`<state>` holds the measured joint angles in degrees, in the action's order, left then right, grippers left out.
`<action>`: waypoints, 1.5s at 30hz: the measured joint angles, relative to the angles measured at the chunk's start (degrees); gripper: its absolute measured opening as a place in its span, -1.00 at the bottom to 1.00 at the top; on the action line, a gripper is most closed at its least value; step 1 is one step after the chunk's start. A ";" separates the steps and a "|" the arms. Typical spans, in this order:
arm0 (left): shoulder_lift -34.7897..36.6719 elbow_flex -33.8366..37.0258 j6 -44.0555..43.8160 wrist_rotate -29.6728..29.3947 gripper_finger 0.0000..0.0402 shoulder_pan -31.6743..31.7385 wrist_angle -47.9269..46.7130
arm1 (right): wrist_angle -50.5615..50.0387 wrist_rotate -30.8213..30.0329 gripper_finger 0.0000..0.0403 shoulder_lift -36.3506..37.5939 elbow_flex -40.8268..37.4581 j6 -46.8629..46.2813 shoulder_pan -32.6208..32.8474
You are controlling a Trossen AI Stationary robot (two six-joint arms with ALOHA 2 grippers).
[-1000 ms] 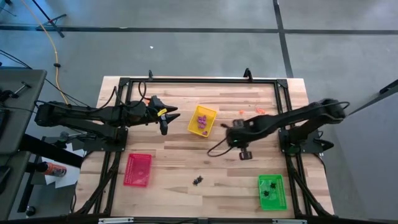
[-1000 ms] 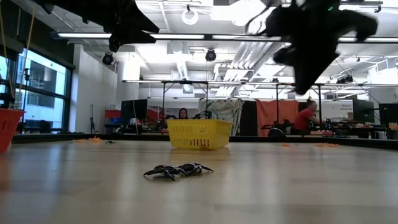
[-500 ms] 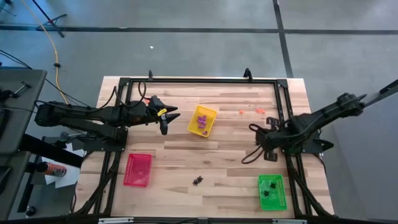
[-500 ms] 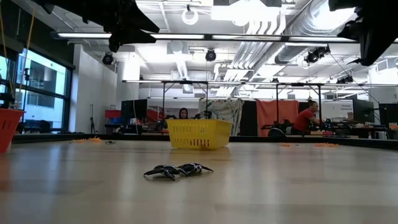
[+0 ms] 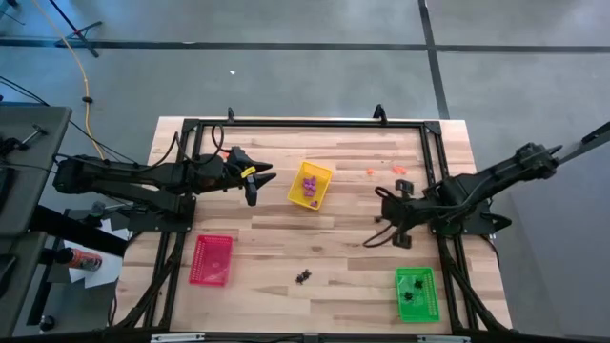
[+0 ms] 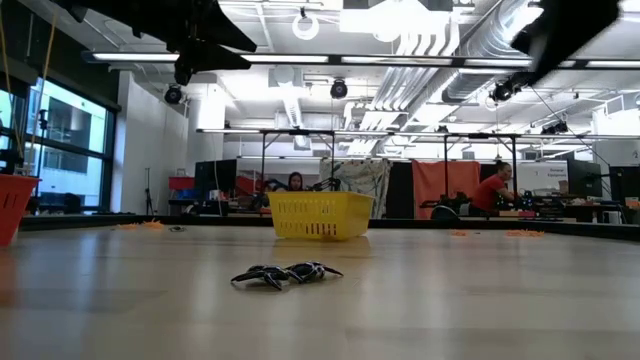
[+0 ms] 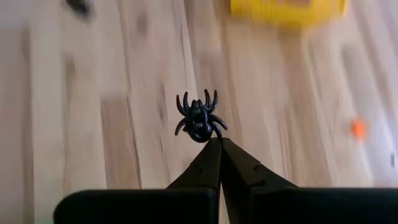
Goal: Sort Halloween decoration
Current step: Put the black spider toy into the green bin
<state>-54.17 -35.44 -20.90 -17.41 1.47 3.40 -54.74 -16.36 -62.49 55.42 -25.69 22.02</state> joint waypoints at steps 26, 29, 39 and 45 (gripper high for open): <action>-0.75 -2.00 20.44 11.99 -0.24 -0.10 27.46 | 73.14 9.25 -1.00 -9.83 0.00 21.44 -21.32; -1.75 -3.02 23.37 12.46 -0.24 -0.15 27.37 | 73.40 10.68 -1.00 -11.03 0.00 20.35 -21.92; -4.28 -3.21 24.19 12.41 -0.24 -0.15 26.74 | 74.63 10.84 -1.00 -11.42 0.00 20.14 -22.03; -4.36 -3.26 24.17 12.30 -0.24 -0.13 26.49 | 74.10 13.62 -1.00 -11.40 0.00 18.85 -22.05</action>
<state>-58.53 -38.70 3.27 -5.11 1.34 29.89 19.36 -2.74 -73.89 55.42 -6.83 -0.03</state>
